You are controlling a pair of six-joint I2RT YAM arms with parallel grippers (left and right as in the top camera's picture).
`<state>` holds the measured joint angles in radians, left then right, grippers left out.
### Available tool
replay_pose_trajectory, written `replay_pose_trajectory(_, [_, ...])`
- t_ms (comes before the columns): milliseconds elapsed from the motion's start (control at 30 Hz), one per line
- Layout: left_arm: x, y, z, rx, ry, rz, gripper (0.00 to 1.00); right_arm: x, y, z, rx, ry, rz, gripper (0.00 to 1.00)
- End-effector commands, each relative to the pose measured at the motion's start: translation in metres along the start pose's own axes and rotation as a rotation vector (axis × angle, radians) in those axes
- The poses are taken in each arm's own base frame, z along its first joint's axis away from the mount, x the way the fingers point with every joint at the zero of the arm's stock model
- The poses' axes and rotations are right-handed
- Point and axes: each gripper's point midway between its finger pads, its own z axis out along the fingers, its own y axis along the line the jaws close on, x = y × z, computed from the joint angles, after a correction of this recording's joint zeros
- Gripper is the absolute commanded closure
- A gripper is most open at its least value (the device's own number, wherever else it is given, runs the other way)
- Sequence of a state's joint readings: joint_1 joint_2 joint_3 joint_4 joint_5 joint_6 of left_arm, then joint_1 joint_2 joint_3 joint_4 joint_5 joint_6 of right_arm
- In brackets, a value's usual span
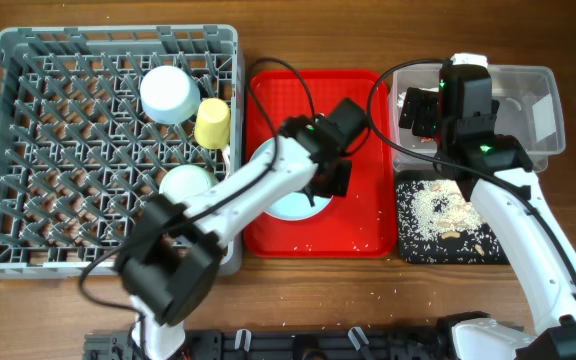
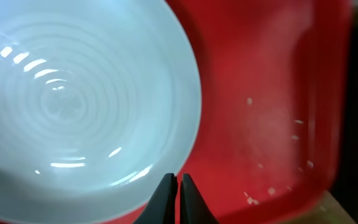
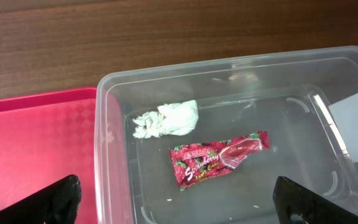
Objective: Sort waste into correct bins and load items into the dishwasher rack
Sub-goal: 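Grasp the light blue plate rim with the left gripper and lift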
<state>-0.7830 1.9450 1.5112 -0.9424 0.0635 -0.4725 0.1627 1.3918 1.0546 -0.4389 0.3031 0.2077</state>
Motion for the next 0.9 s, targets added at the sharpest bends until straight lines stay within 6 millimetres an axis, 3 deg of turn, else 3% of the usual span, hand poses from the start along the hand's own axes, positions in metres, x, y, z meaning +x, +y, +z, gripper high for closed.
replay_pose_trajectory(0, [0.009,0.007,0.044,-0.081,0.055,-0.044,0.96,-0.002,0.001,-0.001,-0.009,-0.008,0.006,0.0])
replay_pose_trajectory(133, [0.002,0.004,0.07,-0.07,0.048,-0.044,0.96,-0.002,0.001,-0.001,-0.009,-0.008,0.006,0.0])
replay_pose_trajectory(233, [0.014,-0.024,0.07,0.085,0.126,-0.03,0.96,-0.002,0.001,-0.001,-0.009,-0.008,0.006,0.0])
replay_pose_trajectory(367, [0.021,-0.063,0.06,0.327,0.179,0.112,0.96,-0.002,0.001,-0.001,-0.009,-0.008,0.006,0.0])
replay_pose_trajectory(467, [-0.004,-0.039,0.046,0.32,0.123,0.056,0.96,-0.002,0.001,-0.001,-0.009,-0.008,0.006,0.0])
replay_pose_trajectory(567, [-0.032,-0.004,0.003,0.33,0.043,-0.032,0.94,-0.002,0.001,-0.001,-0.009,-0.008,0.006,0.0])
replay_pose_trajectory(600, [-0.045,0.017,-0.02,0.327,-0.014,-0.074,0.92,-0.002,0.001,-0.001,-0.009,-0.008,0.006,0.0])
replay_pose_trajectory(667, [-0.061,0.062,-0.049,0.243,-0.105,-0.15,0.85,-0.002,0.001,-0.001,-0.009,-0.008,0.006,0.0])
replay_pose_trajectory(700, [-0.062,0.086,-0.051,0.167,-0.119,-0.163,0.76,-0.002,0.001,-0.001,-0.009,-0.008,0.006,0.0])
replay_pose_trajectory(733, [-0.058,0.095,-0.048,0.13,-0.108,-0.124,0.72,-0.002,0.001,-0.001,-0.009,-0.008,0.006,0.0])
replay_pose_trajectory(867, [-0.043,0.114,-0.016,0.008,-0.041,-0.031,0.72,-0.002,0.001,-0.001,-0.009,-0.008,0.006,0.0])
